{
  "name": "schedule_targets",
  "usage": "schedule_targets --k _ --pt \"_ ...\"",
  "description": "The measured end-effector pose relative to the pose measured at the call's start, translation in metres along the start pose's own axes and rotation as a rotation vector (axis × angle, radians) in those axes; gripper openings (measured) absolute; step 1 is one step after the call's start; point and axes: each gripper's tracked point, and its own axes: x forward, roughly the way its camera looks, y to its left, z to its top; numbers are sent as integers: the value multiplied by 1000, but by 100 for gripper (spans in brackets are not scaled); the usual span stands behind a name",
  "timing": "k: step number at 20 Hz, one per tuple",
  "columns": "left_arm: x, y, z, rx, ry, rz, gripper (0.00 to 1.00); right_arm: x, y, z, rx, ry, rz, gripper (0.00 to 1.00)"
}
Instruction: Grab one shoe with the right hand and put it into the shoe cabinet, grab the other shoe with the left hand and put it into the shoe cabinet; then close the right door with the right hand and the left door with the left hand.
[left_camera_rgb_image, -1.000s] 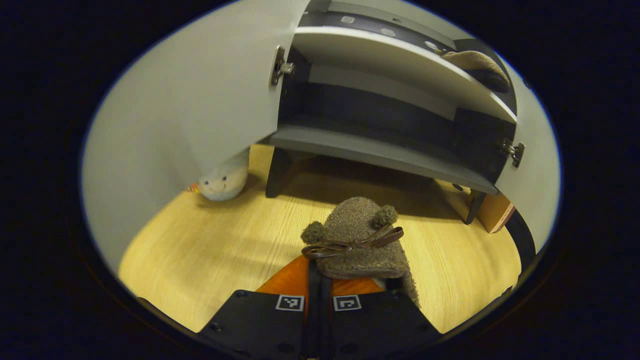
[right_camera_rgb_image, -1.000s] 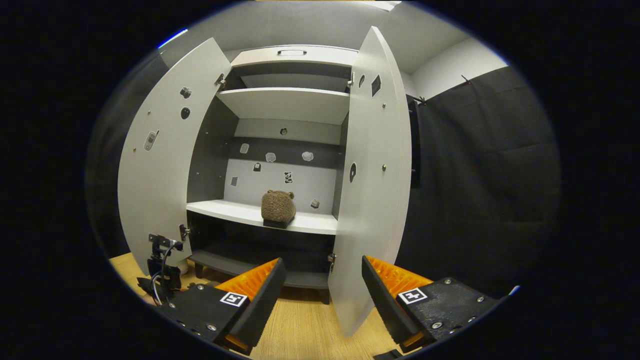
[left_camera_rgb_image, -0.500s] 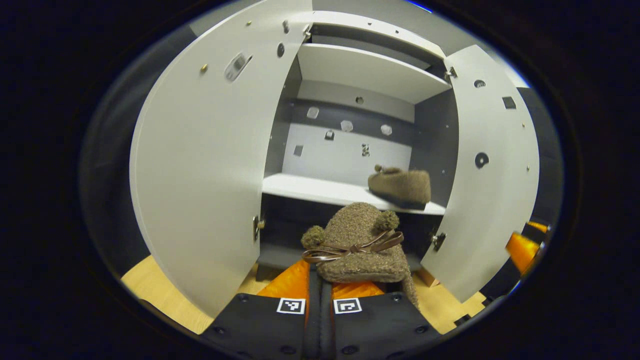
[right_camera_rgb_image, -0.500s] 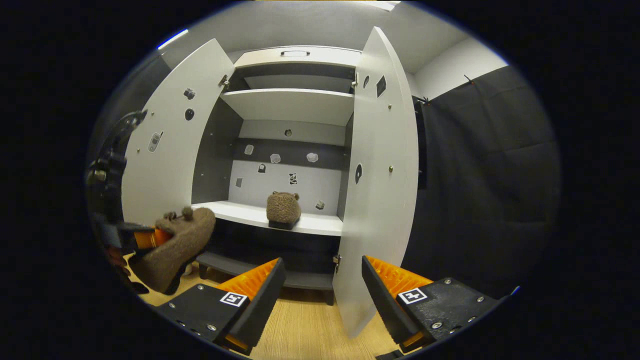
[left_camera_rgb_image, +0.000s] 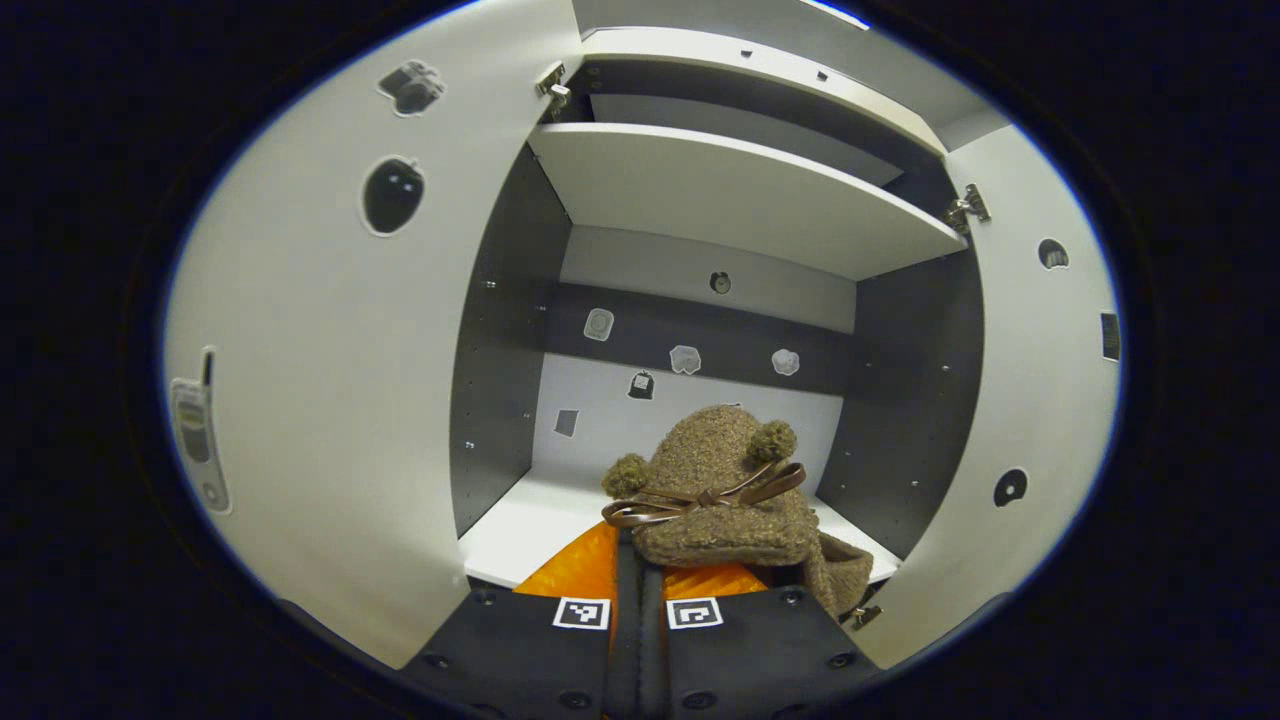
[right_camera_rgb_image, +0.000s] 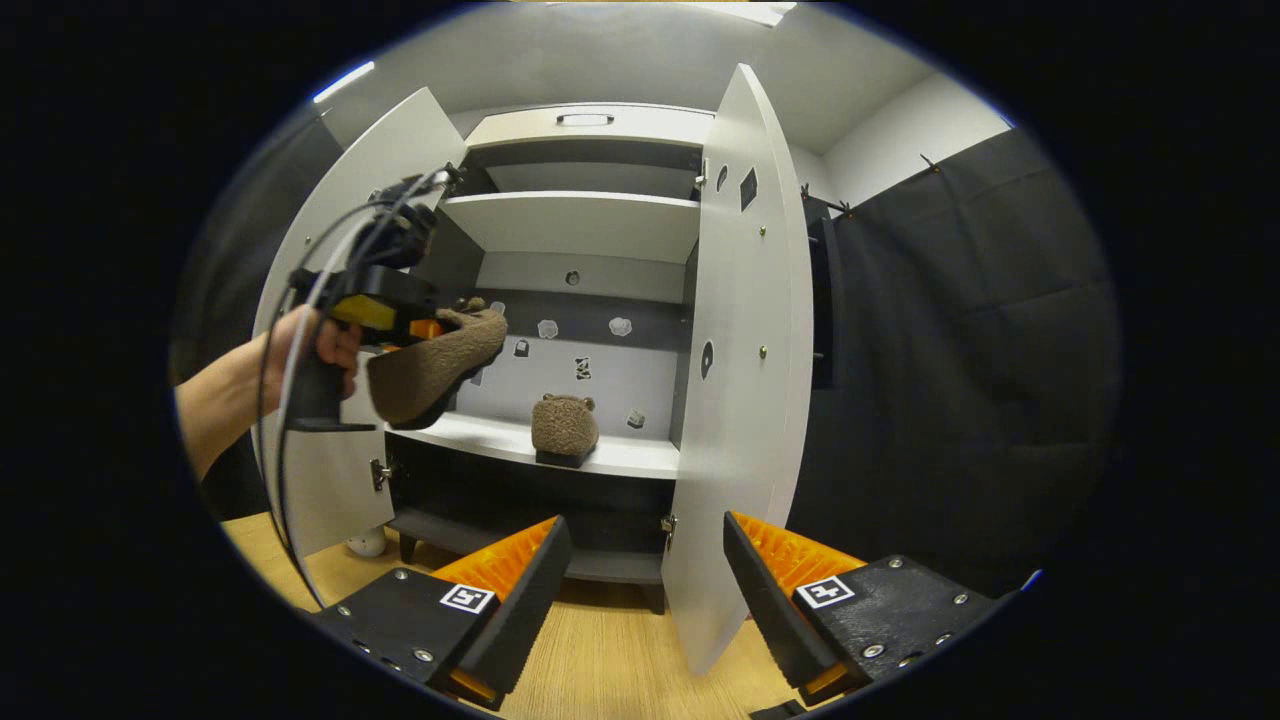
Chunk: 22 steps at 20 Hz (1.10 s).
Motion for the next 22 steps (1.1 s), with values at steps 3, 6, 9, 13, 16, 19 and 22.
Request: schedule_targets --k 3,6,9,13,16,19,22 --pt "57 -5 -22 30 131 26 7 -4 -1 -4 -1 8 -5 94" --pt "94 -6 -56 8 269 47 7 -4 -5 -7 -9 16 -12 94" --pt "115 -3 -81 -6 362 76 7 -8 -10 -8 -6 10 -29 94" --pt "125 10 -100 20 425 125 7 -6 -14 -15 7 26 -36 94" --pt "128 9 -103 23 437 115 9 -2 -17 -18 18 27 -43 94" --pt "128 6 -106 17 441 104 22 -3 -16 -20 36 27 -37 94" --pt "127 10 -106 33 445 121 34 -4 -14 -24 36 29 -36 94"
